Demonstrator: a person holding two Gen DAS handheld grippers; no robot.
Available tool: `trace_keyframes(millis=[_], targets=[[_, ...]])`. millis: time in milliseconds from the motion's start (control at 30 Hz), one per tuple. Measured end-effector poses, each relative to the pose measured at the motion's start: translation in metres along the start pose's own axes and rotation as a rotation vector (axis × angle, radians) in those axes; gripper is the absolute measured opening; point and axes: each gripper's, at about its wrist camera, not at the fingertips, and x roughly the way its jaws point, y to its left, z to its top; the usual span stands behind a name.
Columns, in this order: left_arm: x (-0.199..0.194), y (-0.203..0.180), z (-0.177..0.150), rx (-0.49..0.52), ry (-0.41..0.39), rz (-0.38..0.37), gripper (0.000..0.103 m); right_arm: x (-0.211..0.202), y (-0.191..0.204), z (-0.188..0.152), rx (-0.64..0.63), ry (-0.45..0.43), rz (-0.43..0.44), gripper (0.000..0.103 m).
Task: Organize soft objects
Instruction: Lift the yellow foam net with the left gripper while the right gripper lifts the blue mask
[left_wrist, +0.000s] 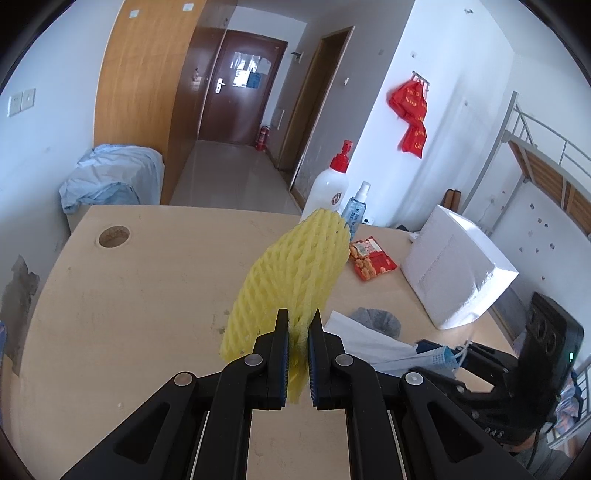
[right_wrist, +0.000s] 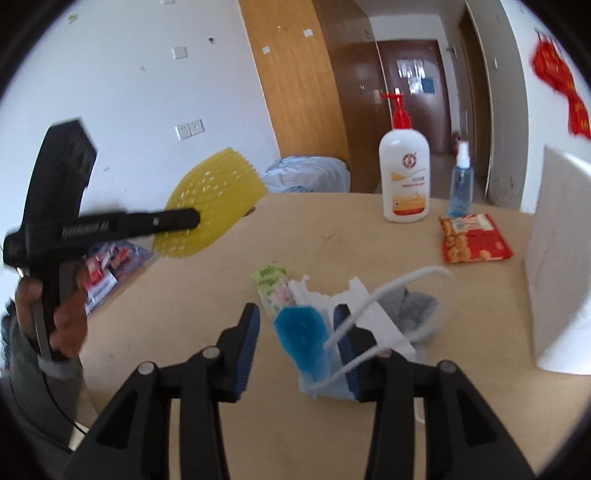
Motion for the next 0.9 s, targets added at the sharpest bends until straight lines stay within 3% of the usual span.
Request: trace_keyframes(millis=[100,167,267,333,467,600,700,800,900], targets=[[0.001,-0.002,0.0,0.003,0.002,-0.002,0.009,-0.004,0.003,-0.007,-0.003,0.009,-0.017,0.045],[0.001,-0.003,-0.001,0.003,0.004,-0.009,0.009,-0.008,0.004,-0.011,-0.008,0.0,-0.022,0.023],[0.0,-0.008,-0.005,0.009,0.001,-0.013,0.009,-0.012,0.004,-0.015,0.004,0.01,-0.057,0.009],[0.0,-0.01,-0.007,0.01,0.002,-0.02,0.009,-0.018,0.006,-0.018,0.004,0.007,-0.036,0.006],[-0.003,-0.015,-0.009,0.017,-0.003,-0.022,0.009,-0.033,0.007,-0.01,0.02,-0.013,0.013,0.004],[-0.01,-0.021,-0.008,0.026,-0.023,-0.027,0.009,-0.061,0.01,0.006,0.023,-0.09,0.062,0.004],[-0.016,-0.025,-0.008,0.028,-0.036,-0.032,0.009,-0.074,0.001,0.016,0.101,-0.117,0.239,0.004],[-0.021,-0.027,-0.009,0.033,-0.041,-0.031,0.009,-0.063,-0.001,0.009,0.077,-0.1,0.141,0.004],[-0.022,-0.027,-0.01,0.033,-0.039,-0.029,0.009,-0.051,-0.017,0.002,0.178,-0.044,0.199,0.004]])
